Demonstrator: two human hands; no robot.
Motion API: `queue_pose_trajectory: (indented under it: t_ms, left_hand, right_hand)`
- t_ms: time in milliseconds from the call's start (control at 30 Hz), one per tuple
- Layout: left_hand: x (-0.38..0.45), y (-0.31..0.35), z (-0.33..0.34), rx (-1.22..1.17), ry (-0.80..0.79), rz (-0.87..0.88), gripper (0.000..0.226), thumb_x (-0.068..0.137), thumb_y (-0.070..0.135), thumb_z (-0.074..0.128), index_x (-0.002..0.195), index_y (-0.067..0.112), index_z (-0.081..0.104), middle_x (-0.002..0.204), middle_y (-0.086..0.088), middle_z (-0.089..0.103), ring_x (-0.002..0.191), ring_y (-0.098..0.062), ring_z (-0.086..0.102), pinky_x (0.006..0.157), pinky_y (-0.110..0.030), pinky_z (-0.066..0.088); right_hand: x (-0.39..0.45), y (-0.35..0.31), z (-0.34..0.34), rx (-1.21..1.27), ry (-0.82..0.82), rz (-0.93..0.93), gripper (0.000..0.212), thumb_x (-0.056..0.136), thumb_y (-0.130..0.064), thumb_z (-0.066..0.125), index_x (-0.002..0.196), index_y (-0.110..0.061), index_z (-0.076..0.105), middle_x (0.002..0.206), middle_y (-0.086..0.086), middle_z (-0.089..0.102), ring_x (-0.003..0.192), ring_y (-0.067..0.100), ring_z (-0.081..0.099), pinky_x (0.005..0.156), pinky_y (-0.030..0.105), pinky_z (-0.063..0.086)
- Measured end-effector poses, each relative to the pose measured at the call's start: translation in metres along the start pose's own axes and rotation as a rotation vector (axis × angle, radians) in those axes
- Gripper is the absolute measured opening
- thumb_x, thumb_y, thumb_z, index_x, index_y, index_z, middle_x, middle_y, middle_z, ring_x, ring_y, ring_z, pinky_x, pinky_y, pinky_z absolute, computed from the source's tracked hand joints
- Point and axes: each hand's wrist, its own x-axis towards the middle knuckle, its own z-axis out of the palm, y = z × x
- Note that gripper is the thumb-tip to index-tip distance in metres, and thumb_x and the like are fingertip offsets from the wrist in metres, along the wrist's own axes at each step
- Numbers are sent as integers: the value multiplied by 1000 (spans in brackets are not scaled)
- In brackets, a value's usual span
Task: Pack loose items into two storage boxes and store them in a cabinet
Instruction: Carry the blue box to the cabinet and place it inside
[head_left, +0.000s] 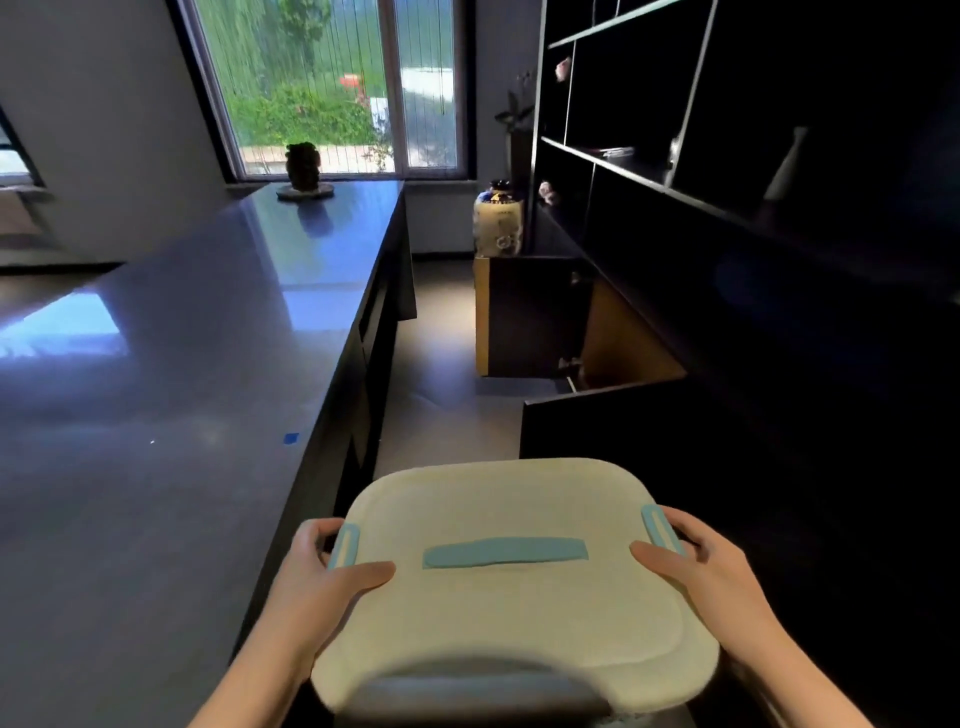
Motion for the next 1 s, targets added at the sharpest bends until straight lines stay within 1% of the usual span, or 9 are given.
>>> queue_pose_trajectory:
  t_ms: [133,233,333,433,533,667,800,933,1000]
  left_hand:
    - [71,26,32,-1,15,-59,60,65,2,82,114,15,51,95,-9,54,86,-28,60,73,-42,53]
    - [118,48,49,16,20,-47,66,59,7,86,115,17,52,96,-10,55,85,-27,60,68,-41,52]
    - [159,62,57,41,31,-32,71,57,12,88,118,21,52,100,-11,56,89,-27,60,77,-45,53]
    - [210,76,64,-19,26,-80,74,52,10,89,115,22,52,103,-13,54,95,-32,59,84,-53,52]
    - [271,94,69,-28,18,-65,69,60,4,85,119,16,51,100,-13,55,92,-31,59,79,-49,53]
    - [355,121,76,21,-27,-12,62,69,5,79,121,18,48,96,-9,56,86,-24,59,61,-34,47]
    - [439,152,76,74,-71,11,65,70,8,79,124,21,45,97,-5,56,88,-25,60,67,-39,51]
    - [519,184,86,142,-125,61,65,70,11,80,124,24,46,95,-3,56,86,-22,58,64,-35,47]
    - [551,194,97,177,-168,77,65,70,12,80,124,25,47,97,-1,56,89,-23,58,71,-38,49]
  right_hand:
    - [88,-4,-2,37,-16,36,36,77,3,72,108,-13,64,80,8,75,67,21,72,53,22,54]
    - [152,-10,-1,53,-27,60,37,78,3,71,110,-11,64,86,11,75,74,26,71,64,32,57]
    - [202,-21,6,58,-16,52,37,78,4,71,110,-12,64,88,11,75,77,25,71,66,32,57]
    - [254,-30,21,69,-26,42,38,78,4,71,112,-12,64,91,13,75,82,30,71,69,36,58]
    - [306,-32,39,87,-6,47,39,79,3,71,115,-11,63,91,13,75,83,31,71,72,40,57]
    - [370,-30,70,139,62,67,45,79,-1,72,121,-12,60,96,10,75,85,30,72,74,41,58]
    - [428,-42,100,182,98,74,46,77,-4,76,119,-14,61,96,11,75,84,32,72,65,35,58]
    - [476,-45,123,178,211,65,39,80,-4,71,116,-16,63,98,10,74,87,33,71,78,46,58]
    - [495,-44,128,137,256,76,37,81,-9,71,115,-20,64,100,8,74,89,31,71,82,47,57]
